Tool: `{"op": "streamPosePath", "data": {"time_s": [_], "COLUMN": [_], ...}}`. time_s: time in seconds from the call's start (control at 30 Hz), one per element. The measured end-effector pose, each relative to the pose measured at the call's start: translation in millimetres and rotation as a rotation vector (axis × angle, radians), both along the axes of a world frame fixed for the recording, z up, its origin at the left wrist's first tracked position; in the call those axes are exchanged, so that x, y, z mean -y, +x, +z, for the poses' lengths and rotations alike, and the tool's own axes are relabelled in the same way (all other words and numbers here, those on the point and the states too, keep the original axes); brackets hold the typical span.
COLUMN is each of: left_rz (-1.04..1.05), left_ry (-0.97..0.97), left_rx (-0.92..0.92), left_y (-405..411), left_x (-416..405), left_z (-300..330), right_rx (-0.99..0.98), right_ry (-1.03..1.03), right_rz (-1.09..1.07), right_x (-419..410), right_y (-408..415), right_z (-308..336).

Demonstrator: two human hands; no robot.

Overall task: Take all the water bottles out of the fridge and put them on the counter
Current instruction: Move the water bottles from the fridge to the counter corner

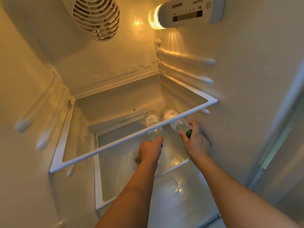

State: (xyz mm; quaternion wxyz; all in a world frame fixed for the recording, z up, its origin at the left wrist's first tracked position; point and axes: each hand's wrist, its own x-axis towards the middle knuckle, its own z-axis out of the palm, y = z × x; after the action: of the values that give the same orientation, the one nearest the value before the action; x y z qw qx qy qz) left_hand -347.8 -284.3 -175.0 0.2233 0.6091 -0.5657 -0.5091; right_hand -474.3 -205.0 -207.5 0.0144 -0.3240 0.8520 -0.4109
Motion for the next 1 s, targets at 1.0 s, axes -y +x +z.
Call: {"op": "streamPosePath", "data": {"time_s": [1.0], "left_rz": [0.174], "left_ry": [-0.339], "left_rx": [-0.279], "left_y": [126.7], "left_x": [-144.6], "left_z": [50.1], "right_rx": [0.062], "right_ry": [-0.447], "right_rz": [-0.150], "right_x": [-138.5], "right_y": [103.1], "right_z": [50.4]}}
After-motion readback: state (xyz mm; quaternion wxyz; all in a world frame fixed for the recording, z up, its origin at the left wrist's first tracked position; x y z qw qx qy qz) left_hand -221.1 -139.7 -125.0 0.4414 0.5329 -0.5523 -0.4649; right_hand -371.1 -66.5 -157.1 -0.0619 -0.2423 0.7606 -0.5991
